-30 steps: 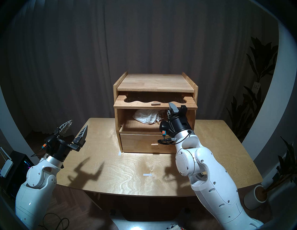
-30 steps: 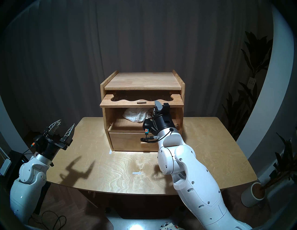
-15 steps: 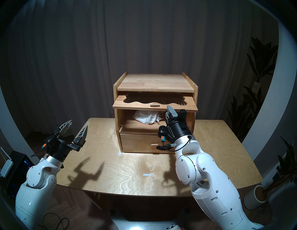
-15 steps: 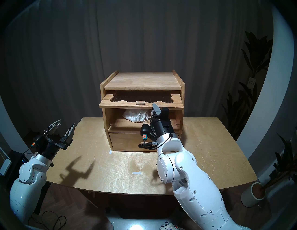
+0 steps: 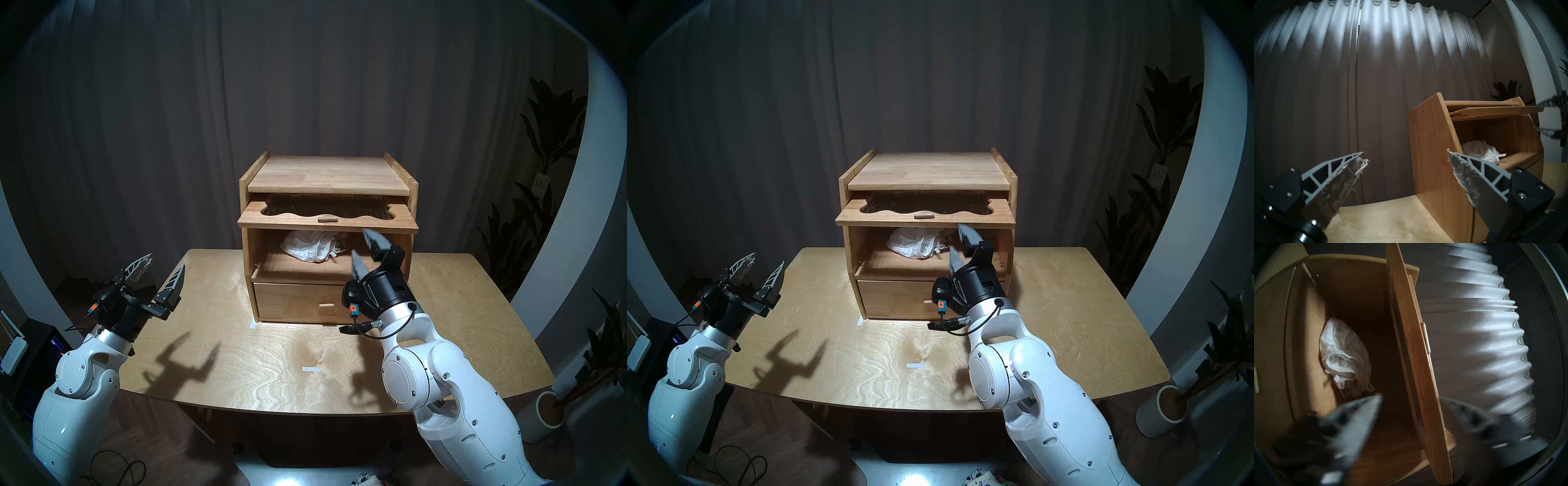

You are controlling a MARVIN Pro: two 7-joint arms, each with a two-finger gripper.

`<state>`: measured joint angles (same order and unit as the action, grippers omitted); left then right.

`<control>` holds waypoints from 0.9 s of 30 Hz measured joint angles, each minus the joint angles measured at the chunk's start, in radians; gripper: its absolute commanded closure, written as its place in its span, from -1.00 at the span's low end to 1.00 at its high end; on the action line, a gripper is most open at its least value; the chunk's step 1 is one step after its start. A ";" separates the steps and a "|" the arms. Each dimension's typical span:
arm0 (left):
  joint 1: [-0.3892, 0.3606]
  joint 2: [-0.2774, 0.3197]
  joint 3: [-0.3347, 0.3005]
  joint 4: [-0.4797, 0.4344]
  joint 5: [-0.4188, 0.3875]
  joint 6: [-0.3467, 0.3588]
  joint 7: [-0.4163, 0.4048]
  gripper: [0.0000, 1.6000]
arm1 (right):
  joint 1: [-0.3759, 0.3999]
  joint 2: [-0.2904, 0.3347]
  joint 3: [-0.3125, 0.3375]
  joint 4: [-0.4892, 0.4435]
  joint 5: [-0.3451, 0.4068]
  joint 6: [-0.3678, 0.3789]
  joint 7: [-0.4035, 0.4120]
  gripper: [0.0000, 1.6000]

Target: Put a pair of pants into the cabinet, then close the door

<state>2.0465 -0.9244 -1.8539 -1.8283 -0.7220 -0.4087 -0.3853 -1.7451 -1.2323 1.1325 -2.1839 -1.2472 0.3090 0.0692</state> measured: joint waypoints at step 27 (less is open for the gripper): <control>0.000 0.000 0.000 0.000 0.000 0.000 0.001 -1.00 | 0.136 -0.123 0.079 0.167 -0.040 -0.053 0.022 -1.00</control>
<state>2.0463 -0.9239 -1.8537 -1.8282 -0.7223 -0.4086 -0.3847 -1.6095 -1.3557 1.2115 -2.0166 -1.2871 0.2556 0.0910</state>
